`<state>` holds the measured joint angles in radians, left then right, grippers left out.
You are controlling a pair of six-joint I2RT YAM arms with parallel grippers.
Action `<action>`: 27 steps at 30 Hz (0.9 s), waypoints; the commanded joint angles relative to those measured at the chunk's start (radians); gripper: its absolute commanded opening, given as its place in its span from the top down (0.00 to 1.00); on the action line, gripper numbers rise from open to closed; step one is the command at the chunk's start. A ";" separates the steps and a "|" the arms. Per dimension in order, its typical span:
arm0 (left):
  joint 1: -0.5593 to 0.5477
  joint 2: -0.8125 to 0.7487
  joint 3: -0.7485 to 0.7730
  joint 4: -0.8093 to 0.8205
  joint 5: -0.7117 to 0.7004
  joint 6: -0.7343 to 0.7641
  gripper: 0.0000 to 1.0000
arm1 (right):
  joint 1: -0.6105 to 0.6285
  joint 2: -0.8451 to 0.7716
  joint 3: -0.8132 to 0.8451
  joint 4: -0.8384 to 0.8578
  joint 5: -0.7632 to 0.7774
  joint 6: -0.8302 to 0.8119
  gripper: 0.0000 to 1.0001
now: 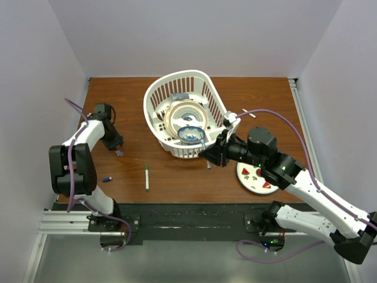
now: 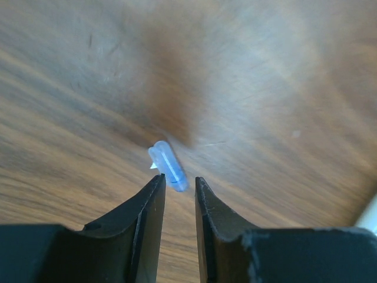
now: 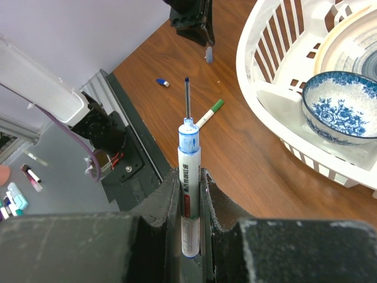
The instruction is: Insert the pens into the pen caps
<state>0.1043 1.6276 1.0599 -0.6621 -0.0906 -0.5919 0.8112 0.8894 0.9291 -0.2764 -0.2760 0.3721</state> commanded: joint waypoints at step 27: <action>0.025 0.109 -0.077 0.073 -0.054 -0.003 1.00 | -0.003 -0.052 0.016 -0.026 0.021 -0.052 1.00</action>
<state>0.1173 1.6955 1.0035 -0.6350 -0.1314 -0.6155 0.8112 0.8490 0.9291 -0.2996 -0.2714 0.3424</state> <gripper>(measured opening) 0.127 0.136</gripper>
